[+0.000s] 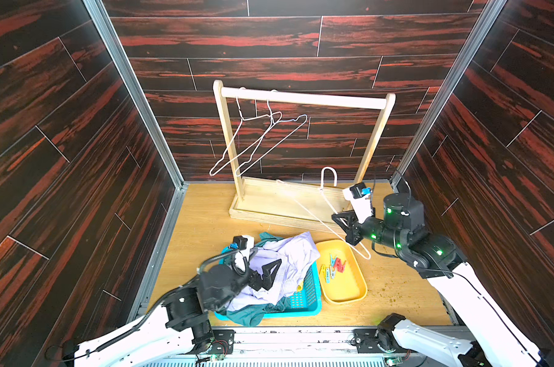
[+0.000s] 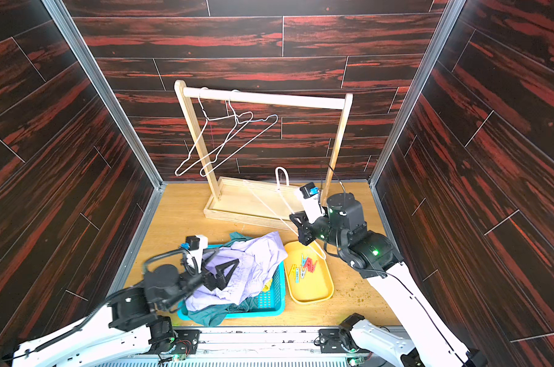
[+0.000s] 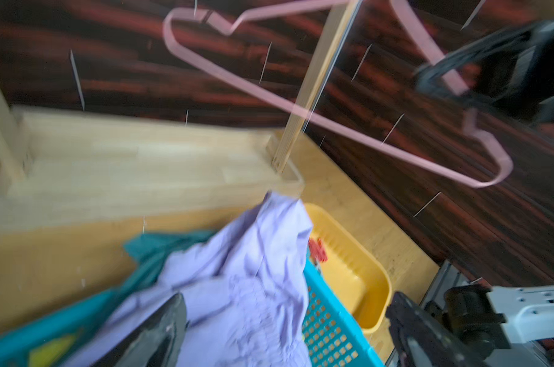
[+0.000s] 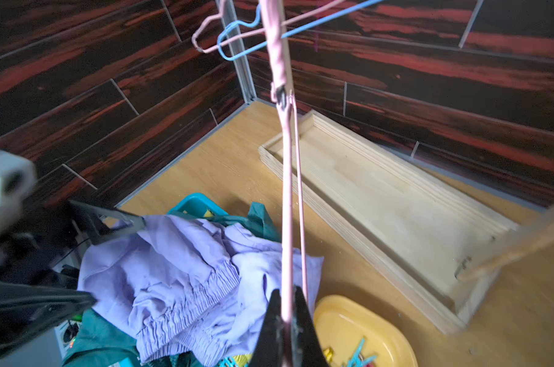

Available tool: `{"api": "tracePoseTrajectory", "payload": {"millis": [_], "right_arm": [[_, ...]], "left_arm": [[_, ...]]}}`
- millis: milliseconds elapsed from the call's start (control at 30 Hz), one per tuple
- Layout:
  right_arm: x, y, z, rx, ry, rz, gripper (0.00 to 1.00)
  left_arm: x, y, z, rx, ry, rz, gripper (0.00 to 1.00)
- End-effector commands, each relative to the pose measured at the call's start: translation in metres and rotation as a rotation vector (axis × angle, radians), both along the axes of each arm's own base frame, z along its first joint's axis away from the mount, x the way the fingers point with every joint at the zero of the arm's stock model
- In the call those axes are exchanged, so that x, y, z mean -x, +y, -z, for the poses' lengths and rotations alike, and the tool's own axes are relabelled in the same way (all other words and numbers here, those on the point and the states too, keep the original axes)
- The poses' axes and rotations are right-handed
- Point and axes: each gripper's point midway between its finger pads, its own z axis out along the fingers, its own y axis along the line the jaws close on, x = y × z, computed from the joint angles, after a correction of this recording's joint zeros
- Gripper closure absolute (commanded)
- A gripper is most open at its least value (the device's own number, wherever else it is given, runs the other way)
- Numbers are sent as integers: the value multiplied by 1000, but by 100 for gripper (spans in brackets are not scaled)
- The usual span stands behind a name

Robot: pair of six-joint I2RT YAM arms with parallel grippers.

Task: Remove the clothespins securing shorts to the hanger
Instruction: Place the shorts in the basket, then place the hanger on the clothesline.

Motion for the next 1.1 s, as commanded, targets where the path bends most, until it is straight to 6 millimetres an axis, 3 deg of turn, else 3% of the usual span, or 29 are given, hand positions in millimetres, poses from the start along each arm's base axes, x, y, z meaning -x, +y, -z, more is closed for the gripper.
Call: {"api": "tracePoseTrajectory", "payload": {"millis": [0,100,267,500,567,833,1067], "right_arm": [[-5,13,-21,-6,-170,-125,100],[-3,15,-27,-54,-198,-261,100],[15,13,-22,-60,-314,-522,100],[27,-6,-17,-57,-363,-634,100],[39,-10,-10,-42,-369,-721,100],[32,-11,7,16,-338,-753,100],[49,-13,12,54,-434,-823,100]], "left_arm": [[3,-3,-52,-127,-159,63,0],[0,-9,-69,-259,-234,96,0],[-3,-25,-67,-430,-283,200,0],[2,-33,-83,-418,-375,280,0],[8,-31,-87,-413,-439,301,0],[24,-32,-81,-467,-622,388,0],[26,-36,-76,-488,-666,412,0]]}}
